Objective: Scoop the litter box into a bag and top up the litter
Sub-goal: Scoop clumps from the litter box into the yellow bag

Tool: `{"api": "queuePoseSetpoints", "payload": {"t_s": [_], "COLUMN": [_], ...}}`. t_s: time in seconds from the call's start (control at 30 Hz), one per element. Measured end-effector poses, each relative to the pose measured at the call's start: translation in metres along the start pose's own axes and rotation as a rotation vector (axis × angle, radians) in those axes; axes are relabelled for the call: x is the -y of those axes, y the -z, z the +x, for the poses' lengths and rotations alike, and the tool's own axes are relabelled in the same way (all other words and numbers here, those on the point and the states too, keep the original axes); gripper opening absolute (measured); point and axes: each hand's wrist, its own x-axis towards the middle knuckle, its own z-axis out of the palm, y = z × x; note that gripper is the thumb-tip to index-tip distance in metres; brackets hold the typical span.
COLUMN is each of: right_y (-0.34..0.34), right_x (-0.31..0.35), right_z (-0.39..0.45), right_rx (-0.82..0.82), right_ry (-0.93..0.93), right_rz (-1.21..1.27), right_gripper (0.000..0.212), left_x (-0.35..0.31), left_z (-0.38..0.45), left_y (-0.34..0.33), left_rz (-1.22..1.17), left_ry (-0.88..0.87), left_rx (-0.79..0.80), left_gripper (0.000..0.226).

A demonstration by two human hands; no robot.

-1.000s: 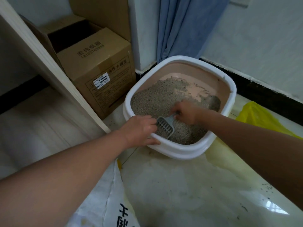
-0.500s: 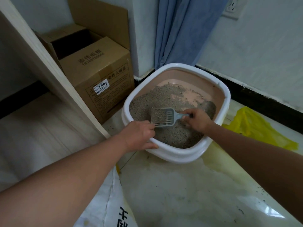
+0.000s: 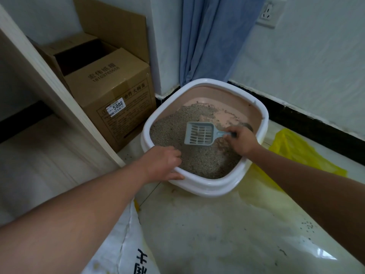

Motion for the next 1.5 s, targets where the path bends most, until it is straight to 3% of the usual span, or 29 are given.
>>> {"api": "queuePoseSetpoints", "payload": {"t_s": [0.33,0.53,0.73,0.87,1.07,1.5], "right_y": [0.028,0.047,0.039,0.032,-0.004,-0.046], "right_x": [-0.017,-0.022,-0.03,-0.028,0.004,0.066], "right_z": [0.011,0.03,0.051,0.062,0.069,0.112], "right_rx": [-0.142,-0.11,-0.04,0.051,0.009,0.002], "right_ry": [-0.104,-0.207,-0.23,-0.226,-0.207,-0.217], "right_rz": [-0.126,-0.437,-0.745,-0.718,-0.655,-0.474], "right_gripper": [0.027,0.031,0.021,0.023,0.01,0.019], "left_x": [0.002,0.005,0.007,0.008,0.01,0.008], "left_z": [0.002,0.0,-0.001,0.0,-0.001,-0.002], "left_y": [-0.002,-0.009,-0.011,-0.014,-0.015,-0.015], "left_rz": [0.013,0.021,0.008,-0.013,0.01,0.001], "left_ry": [-0.02,-0.046,-0.068,-0.072,-0.065,-0.044], "left_rx": [0.003,-0.067,-0.124,-0.13,-0.138,-0.174], "left_gripper": [0.04,0.038,0.043,0.046,0.04,0.04]}}
